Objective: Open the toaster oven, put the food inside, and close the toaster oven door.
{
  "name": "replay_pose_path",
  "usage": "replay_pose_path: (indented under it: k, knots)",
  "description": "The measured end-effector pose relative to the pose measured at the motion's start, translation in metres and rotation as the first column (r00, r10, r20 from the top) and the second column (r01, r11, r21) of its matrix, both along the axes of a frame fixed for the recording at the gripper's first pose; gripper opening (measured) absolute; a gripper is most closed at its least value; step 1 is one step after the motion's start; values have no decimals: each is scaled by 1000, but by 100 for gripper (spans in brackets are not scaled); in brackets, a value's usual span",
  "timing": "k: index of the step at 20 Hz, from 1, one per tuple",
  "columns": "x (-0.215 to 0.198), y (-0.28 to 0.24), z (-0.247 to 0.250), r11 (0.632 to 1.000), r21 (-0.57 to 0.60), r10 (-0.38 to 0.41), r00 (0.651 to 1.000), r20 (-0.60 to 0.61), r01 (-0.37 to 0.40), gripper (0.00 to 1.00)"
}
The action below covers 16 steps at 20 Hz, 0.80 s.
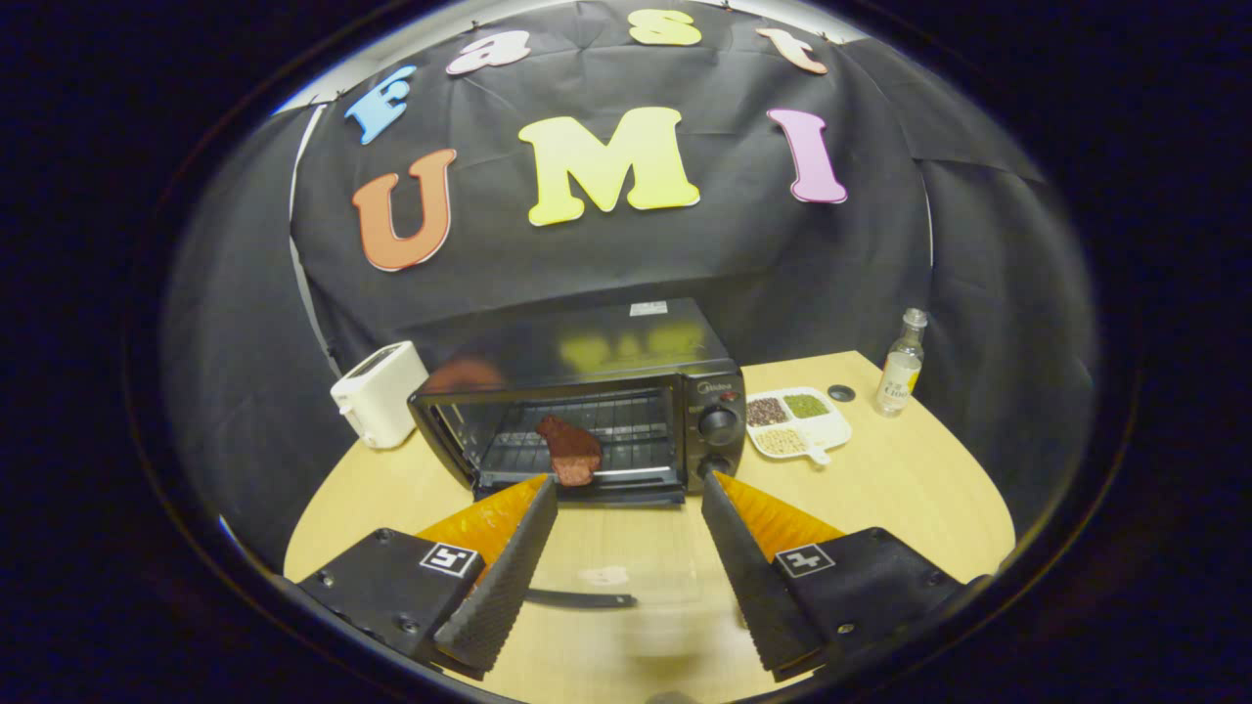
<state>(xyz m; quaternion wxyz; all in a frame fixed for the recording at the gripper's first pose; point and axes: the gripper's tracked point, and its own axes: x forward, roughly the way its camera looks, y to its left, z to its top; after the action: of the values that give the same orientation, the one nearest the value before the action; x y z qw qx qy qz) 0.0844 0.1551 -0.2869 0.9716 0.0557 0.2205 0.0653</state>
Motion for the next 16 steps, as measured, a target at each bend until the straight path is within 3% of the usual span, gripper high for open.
replay_pose_path:
  k: [9,16]
  knots:
    - [-87,-7,-68,990,-101,88,990,-114,-100,95]
    - [-105,20,-130,984,-86,133,966,-223,-155,96]
